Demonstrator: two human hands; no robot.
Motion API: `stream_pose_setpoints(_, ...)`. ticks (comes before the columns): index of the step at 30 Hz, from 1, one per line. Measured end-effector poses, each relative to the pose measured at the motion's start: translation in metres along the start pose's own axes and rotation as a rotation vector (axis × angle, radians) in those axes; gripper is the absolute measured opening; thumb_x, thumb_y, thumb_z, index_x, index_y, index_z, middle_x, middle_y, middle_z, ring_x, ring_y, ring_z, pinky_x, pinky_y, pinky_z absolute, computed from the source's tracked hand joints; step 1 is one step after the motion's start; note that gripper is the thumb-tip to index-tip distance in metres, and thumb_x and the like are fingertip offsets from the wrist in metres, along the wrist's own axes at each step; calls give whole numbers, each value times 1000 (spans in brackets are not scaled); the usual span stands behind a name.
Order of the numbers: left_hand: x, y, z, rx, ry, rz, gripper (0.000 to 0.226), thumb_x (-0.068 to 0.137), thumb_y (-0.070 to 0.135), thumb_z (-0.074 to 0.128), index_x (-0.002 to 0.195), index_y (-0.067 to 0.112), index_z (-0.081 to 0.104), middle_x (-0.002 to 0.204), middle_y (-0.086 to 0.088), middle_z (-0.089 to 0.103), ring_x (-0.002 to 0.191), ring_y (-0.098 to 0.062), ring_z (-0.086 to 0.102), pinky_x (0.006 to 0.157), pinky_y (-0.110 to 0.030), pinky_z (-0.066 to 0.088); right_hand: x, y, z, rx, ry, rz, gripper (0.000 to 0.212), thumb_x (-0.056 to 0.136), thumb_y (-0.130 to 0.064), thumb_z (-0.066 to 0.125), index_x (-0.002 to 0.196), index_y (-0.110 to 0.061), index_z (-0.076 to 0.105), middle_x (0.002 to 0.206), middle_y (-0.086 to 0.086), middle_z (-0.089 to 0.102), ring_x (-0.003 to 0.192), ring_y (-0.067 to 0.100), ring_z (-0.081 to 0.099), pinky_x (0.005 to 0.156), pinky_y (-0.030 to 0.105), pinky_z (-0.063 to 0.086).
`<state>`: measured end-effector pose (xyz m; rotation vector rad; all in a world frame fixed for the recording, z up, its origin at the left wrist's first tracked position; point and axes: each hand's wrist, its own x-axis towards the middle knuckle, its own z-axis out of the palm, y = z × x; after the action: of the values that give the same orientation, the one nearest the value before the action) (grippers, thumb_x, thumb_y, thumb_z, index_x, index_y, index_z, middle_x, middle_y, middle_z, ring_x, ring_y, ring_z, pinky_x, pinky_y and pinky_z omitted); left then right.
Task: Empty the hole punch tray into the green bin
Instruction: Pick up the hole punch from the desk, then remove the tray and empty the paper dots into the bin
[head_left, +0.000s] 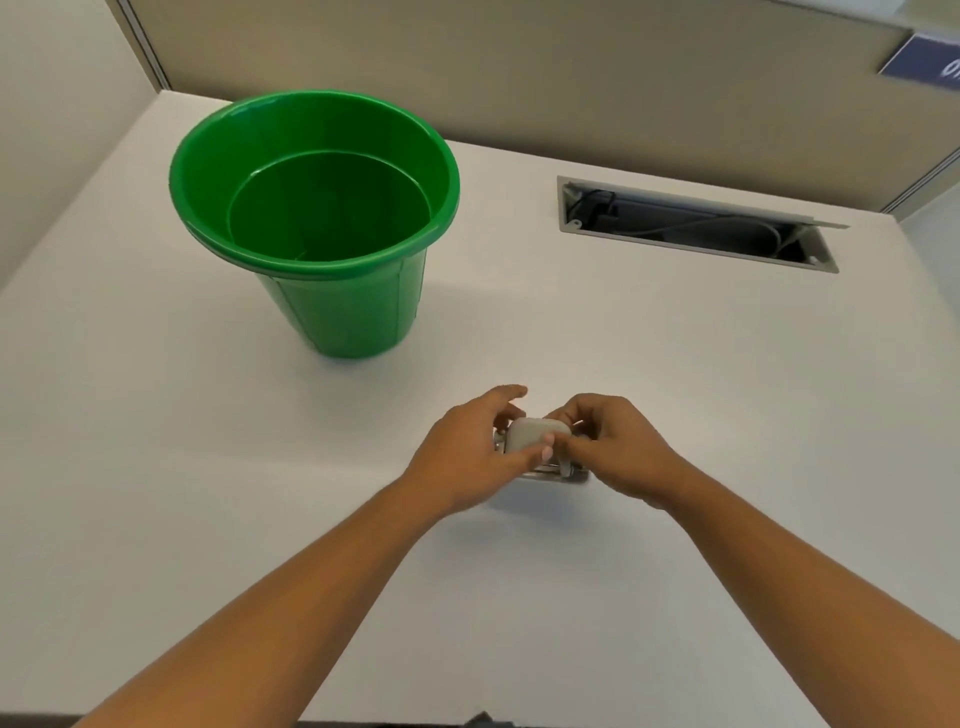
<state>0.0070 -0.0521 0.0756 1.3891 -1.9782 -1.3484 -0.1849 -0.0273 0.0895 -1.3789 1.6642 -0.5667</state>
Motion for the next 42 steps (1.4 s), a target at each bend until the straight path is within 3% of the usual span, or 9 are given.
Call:
stream_pose_setpoints(4,-3,15,-24,76,-200,-37,67,67,52,76,127,31,56,102,10,66,88,-11,66,78,-34,59,-10,-29,-4,61,-133,-44,13,78,-14,75,80,-5,66,75,12,70,64,13,63,58,30,52)
stream_pose_setpoints(7,-11,24,-32,23,-282,-48,53,64,55,76,108,29,62,93,8,70,81,-13,69,71,-37,61,-16,-47,-1,165,-196,-92,14,75,-13,76,85,-12,67,91,20,73,77,21,68,66,35,56)
stream_pose_setpoints(9,-19,28,-36,-68,-287,-60,51,70,54,71,112,29,58,97,7,71,84,-13,70,68,-34,61,-19,-55,2,267,-176,-114,23,76,-10,77,96,-10,66,98,16,72,86,21,70,71,34,57)
stream_pose_setpoints(15,-42,38,-34,-355,-13,-122,42,86,58,57,117,30,51,98,6,67,81,-10,66,59,-25,55,-33,-70,31,775,130,15,46,81,-42,67,114,-11,64,116,15,69,106,31,66,84,41,55)
stream_pose_setpoints(22,-44,51,-16,-264,211,-146,37,84,64,52,97,30,58,85,10,71,76,-8,69,68,-34,61,-48,-73,57,1147,34,306,60,91,-62,31,120,-28,70,116,8,76,101,22,73,78,37,57)
stream_pose_setpoints(27,-41,57,-8,91,292,-88,45,80,75,43,97,37,61,89,17,60,75,-5,62,63,-25,54,-51,-60,46,1173,20,301,60,89,-62,30,120,-29,69,115,9,76,98,23,74,70,39,58)
stream_pose_setpoints(32,-38,60,-1,-47,275,-88,36,83,65,53,104,36,52,87,13,69,76,-8,68,63,-34,60,-48,-55,41,1090,9,323,58,95,-56,29,118,-21,69,110,13,77,101,26,73,84,42,54)
stream_pose_setpoints(35,-38,59,-1,-119,281,-87,31,85,60,55,98,32,58,82,12,71,74,-6,68,64,-37,59,-48,-57,38,1112,-38,330,58,97,-54,31,117,-16,69,106,13,78,93,22,74,72,33,56)
stream_pose_setpoints(42,-41,66,3,-267,320,-70,23,88,49,60,91,26,58,76,12,67,72,-2,65,59,-18,50,-49,-59,32,1190,-92,344,54,98,-55,31,120,-24,70,117,10,75,103,22,72,78,36,55)
